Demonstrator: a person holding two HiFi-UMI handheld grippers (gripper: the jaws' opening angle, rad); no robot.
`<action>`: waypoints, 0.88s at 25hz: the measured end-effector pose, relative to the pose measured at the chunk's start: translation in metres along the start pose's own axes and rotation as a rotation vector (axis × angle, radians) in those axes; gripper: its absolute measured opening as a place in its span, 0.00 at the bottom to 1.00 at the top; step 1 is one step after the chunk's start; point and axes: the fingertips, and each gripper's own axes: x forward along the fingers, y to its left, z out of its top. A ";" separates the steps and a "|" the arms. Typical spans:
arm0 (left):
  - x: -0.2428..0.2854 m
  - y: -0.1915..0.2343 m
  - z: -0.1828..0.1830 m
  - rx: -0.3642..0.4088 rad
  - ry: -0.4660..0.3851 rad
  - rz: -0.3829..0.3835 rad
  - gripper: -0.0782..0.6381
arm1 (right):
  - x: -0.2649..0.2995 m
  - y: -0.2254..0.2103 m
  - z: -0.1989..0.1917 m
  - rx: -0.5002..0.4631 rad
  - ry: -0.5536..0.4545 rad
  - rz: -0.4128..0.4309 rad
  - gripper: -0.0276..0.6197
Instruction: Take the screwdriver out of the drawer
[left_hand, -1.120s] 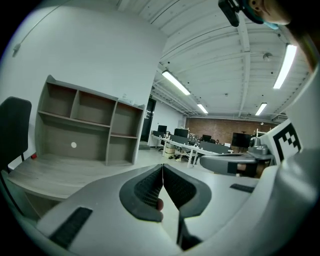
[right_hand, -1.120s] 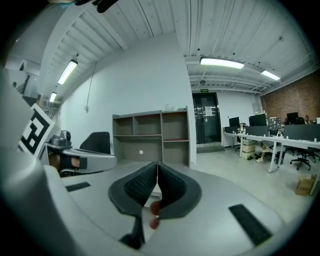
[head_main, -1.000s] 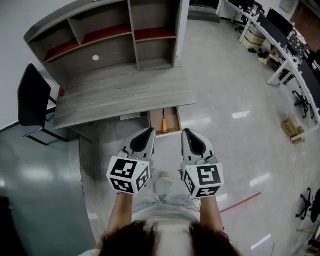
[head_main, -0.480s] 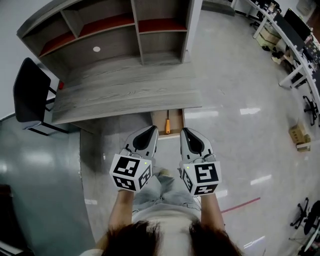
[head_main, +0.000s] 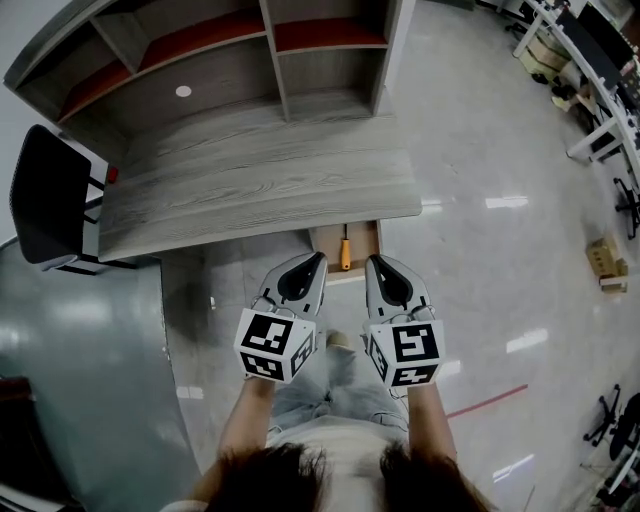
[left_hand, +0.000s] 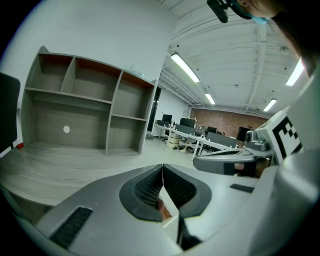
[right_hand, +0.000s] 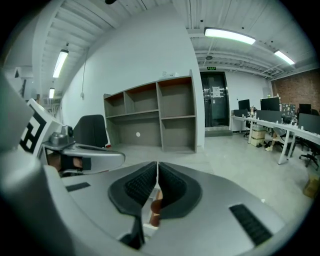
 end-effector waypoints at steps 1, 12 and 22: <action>0.005 0.004 -0.002 0.000 0.005 -0.006 0.13 | 0.006 -0.001 -0.002 0.001 0.007 -0.003 0.09; 0.059 0.037 -0.032 0.002 0.057 -0.081 0.13 | 0.067 -0.016 -0.040 0.009 0.101 -0.039 0.09; 0.093 0.057 -0.075 -0.019 0.119 -0.112 0.13 | 0.112 -0.024 -0.082 0.021 0.177 -0.047 0.09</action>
